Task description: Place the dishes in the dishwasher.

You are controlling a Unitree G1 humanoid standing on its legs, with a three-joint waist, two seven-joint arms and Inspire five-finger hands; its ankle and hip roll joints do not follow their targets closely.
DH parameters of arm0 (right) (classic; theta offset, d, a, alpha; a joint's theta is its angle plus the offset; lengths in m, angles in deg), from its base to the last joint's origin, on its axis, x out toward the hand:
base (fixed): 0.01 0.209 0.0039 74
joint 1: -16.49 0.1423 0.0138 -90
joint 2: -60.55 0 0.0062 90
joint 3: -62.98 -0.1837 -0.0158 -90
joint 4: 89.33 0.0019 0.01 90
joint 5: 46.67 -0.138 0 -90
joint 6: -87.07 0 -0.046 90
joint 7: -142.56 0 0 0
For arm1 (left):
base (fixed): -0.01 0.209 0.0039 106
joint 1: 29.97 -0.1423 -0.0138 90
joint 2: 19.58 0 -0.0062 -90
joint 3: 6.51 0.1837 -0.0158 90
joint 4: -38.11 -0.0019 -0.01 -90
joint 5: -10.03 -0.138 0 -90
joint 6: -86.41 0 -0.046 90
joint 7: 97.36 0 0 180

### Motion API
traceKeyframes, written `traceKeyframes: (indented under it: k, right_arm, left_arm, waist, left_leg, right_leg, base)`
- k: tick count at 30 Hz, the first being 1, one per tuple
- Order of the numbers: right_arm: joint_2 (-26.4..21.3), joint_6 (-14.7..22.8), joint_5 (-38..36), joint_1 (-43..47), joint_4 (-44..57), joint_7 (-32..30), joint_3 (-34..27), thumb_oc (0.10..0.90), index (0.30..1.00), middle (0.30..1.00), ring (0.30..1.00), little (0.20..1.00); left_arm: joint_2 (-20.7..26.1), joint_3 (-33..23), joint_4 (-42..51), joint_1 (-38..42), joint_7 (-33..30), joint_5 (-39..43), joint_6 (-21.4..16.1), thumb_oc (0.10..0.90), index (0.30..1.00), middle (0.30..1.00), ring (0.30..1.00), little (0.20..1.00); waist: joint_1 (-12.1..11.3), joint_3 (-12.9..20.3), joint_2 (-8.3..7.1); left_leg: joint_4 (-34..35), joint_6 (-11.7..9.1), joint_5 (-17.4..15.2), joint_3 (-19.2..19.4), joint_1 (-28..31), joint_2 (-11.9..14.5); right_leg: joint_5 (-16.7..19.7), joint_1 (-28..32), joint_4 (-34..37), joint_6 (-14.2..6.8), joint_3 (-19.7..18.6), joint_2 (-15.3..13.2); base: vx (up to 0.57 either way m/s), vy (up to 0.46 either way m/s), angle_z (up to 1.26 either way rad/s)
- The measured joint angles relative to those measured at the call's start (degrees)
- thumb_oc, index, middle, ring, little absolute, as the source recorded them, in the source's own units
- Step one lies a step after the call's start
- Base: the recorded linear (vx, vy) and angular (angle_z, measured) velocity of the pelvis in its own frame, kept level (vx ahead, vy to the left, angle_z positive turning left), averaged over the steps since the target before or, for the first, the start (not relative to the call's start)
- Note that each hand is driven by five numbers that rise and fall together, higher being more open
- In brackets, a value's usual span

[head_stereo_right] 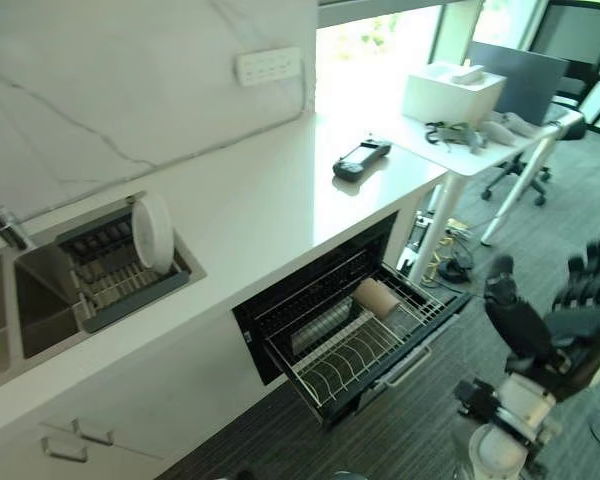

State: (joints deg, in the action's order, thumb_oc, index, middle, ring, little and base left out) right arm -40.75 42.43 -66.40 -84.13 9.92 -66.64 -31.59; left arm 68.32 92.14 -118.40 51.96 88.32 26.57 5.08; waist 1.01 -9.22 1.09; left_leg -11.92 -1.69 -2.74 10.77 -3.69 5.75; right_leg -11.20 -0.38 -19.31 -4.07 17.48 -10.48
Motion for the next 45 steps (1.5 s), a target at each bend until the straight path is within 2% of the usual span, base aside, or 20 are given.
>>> traceKeyframes:
  k: [3,4,6,7,10,14,15,16,17,21,24,27,33,37,45]
  right_arm:
    - [-1.63,-1.21,0.47,4.34,1.95,5.32,2.82,0.8,0.9,0.9,0.9,0.9]
    - [-1.79,-2.04,0.16,5.7,2.03,7.48,3.9,0.8,0.9,0.9,0.9,0.9]
    - [-1.93,-4.26,-0.81,8.41,2.01,10.12,5.8,0.8,0.9,0.9,0.9,0.9]
    - [-2.0,-6.43,-1.87,10.69,2.03,12.19,7.4,0.8,0.9,0.9,0.9,0.9]
    - [-2.0,-9.71,-5.11,14.75,1.62,13.5,8.5,0.8,0.9,0.9,0.9,0.9]
    - [-1.56,-14.58,-8.51,20.99,1.41,13.76,9.1,0.8,0.9,0.9,0.9,0.9]
    - [-1.56,-14.6,-8.51,21.02,1.41,13.75,9.11,0.8,0.9,0.9,0.9,0.9]
    - [-0.9,-16.01,-9.84,24.14,0.41,13.68,9.66,0.8,0.9,0.9,0.9,0.9]
    - [-0.47,-16.66,-10.36,25.74,-0.63,13.63,9.66,0.8,0.9,0.9,0.9,0.9]
    - [2.55,-19.84,-12.12,33.67,-7.53,11.4,11.22,0.8,0.9,0.9,0.9,0.9]
    - [2.86,-22.39,-11.88,36.16,-10.11,8.84,11.83,0.8,0.9,0.9,0.9,0.9]
    - [2.85,-24.61,-10.46,39.32,-12.83,6.22,13.3,0.8,0.9,0.9,0.9,0.9]
    - [1.58,-27.86,-9.84,44.46,-18.57,3.74,11.76,0.8,0.9,0.9,0.9,0.9]
    - [-0.01,-30.01,-10.84,51.64,-26.13,0.97,11.18,0.8,0.9,0.9,0.9,0.9]
    - [-4.73,-30.36,-10.79,55.73,-31.02,-2.17,8.7,0.8,0.9,0.9,0.9,0.9]
  left_arm:
    - [-0.37,-0.13,-0.3,0.17,0.0,0.01,-0.39,0.8,0.9,0.9,0.9,0.9]
    - [-0.51,-0.61,-0.61,0.1,0.01,0.01,-0.57,0.8,0.9,0.9,0.9,0.9]
    - [-0.67,-0.55,-0.96,0.31,0.14,0.0,-1.22,0.8,0.9,0.9,0.9,0.9]
    - [-1.15,-0.46,-1.57,0.01,0.85,-0.05,-1.23,0.8,0.9,0.9,0.9,0.9]
    - [-2.23,-0.46,-2.91,-0.85,2.56,0.02,-0.81,0.8,0.9,0.9,0.9,0.9]
    - [-2.27,-2.04,-4.0,-2.41,2.52,0.1,-1.13,0.8,0.9,0.9,0.9,0.9]
    - [-2.27,-2.08,-4.01,-2.42,2.52,0.1,-1.13,0.8,0.9,0.9,0.9,0.9]
    - [-2.25,-3.47,-4.25,-2.66,2.59,0.1,-1.23,0.8,0.9,0.9,0.9,0.9]
    - [-2.18,-4.21,-4.21,-2.51,2.57,0.1,-1.24,0.8,0.9,0.9,0.9,0.9]
    - [-1.45,-4.67,-3.85,-1.76,2.57,0.05,-1.55,0.8,0.9,0.9,0.9,0.9]
    - [-1.42,-5.52,-3.74,-0.99,2.66,0.03,-1.61,0.8,0.9,0.9,0.9,0.9]
    - [-1.36,-5.72,-4.02,-1.11,2.64,-0.06,-1.46,0.8,0.9,0.9,0.9,0.9]
    - [-1.17,-6.58,-3.93,-1.0,2.69,-0.09,-1.61,0.8,0.9,0.9,0.9,0.9]
    - [-0.9,-6.53,-4.63,0.26,3.46,-0.07,-1.53,0.8,0.9,0.9,0.9,0.9]
    - [-0.24,-6.48,-4.55,0.8,3.78,-0.08,-1.51,0.8,0.9,0.9,0.9,0.9]
  waist:
    - [-2.46,0.27,0.18]
    - [-3.15,0.43,0.09]
    - [-5.21,0.91,-0.33]
    - [-7.67,1.06,-0.65]
    - [-9.37,1.21,-0.76]
    - [-12.9,1.27,-0.97]
    - [-12.91,1.27,-0.97]
    - [-14.34,1.3,-1.04]
    - [-14.24,1.25,-1.12]
    - [-16.92,1.17,-1.42]
    - [-18.45,1.12,-1.51]
    - [-18.82,1.07,-1.58]
    - [-20.08,0.44,-2.22]
    - [-20.47,-0.09,-1.87]
    - [-20.68,-1.13,-1.76]
  left_leg:
    - [-0.33,0.28,0.07,-1.02,-0.45,-0.71]
    - [-0.74,0.49,0.0,-2.09,-0.7,-1.06]
    - [-1.42,0.6,-0.24,-3.52,-1.42,-1.54]
    - [-2.15,0.76,-0.59,-4.49,-2.49,-1.97]
    - [-3.98,0.81,-0.82,-6.57,-4.13,-2.85]
    - [-5.12,1.68,-1.53,-7.79,-5.72,-3.82]
    - [-5.12,1.69,-1.53,-7.81,-5.72,-3.84]
    - [-5.33,1.82,-1.65,-8.65,-6.0,-4.7]
    - [-5.46,1.8,-1.68,-9.46,-6.18,-4.86]
    - [-6.23,2.1,-1.59,-10.57,-7.4,-5.95]
    - [-6.58,2.32,-1.5,-11.06,-8.38,-6.31]
    - [-6.94,2.7,-1.51,-11.7,-8.98,-7.01]
    - [-6.98,2.56,-1.09,-13.76,-9.21,-8.73]
    - [-7.06,2.62,-1.13,-14.41,-9.03,-9.06]
    - [-7.01,2.61,-1.15,-14.83,-8.46,-9.15]
  right_leg:
    - [-0.37,0.49,-0.52,0.04,1.25,-0.6]
    - [-0.75,1.34,-0.67,-0.16,2.7,-1.05]
    - [-1.34,1.6,-1.03,-0.17,4.06,-1.58]
    - [-1.58,1.75,-1.59,-0.4,5.36,-1.84]
    - [-1.76,2.8,-1.33,-0.5,7.84,-2.49]
    - [-1.96,3.45,-1.25,-0.55,10.26,-3.28]
    - [-1.96,3.46,-1.25,-0.55,10.29,-3.28]
    - [-1.97,4.22,-1.08,-0.74,11.66,-3.46]
    - [-1.97,4.74,-0.91,-0.74,12.57,-3.65]
    - [-2.19,5.26,-0.75,-0.97,13.77,-4.04]
    - [-2.23,5.51,-0.44,-1.04,14.88,-4.36]
    - [-2.12,6.01,-0.04,-1.21,15.98,-4.65]
    - [-2.03,7.61,1.65,-1.38,17.26,-4.63]
    - [-1.81,8.81,2.84,-1.78,18.3,-4.52]
    - [-1.8,9.42,3.43,-2.05,18.35,-4.23]
  base:
    - [0.04,0.005,0.29]
    - [0.04,-0.009,0.5]
    - [0.04,-0.01,0.52]
    - [0.05,0.0,0.43]
    - [0.04,0.017,0.48]
    - [0.03,0.018,0.33]
    - [0.02,0.017,0.35]
    - [0.01,0.029,0.41]
    - [0.0,0.031,0.59]
    - [0.02,0.047,0.29]
    - [0.03,0.047,0.32]
    - [0.04,0.038,0.22]
    - [0.05,0.019,0.22]
    - [0.07,0.015,0.15]
    - [0.04,-0.004,0.02]
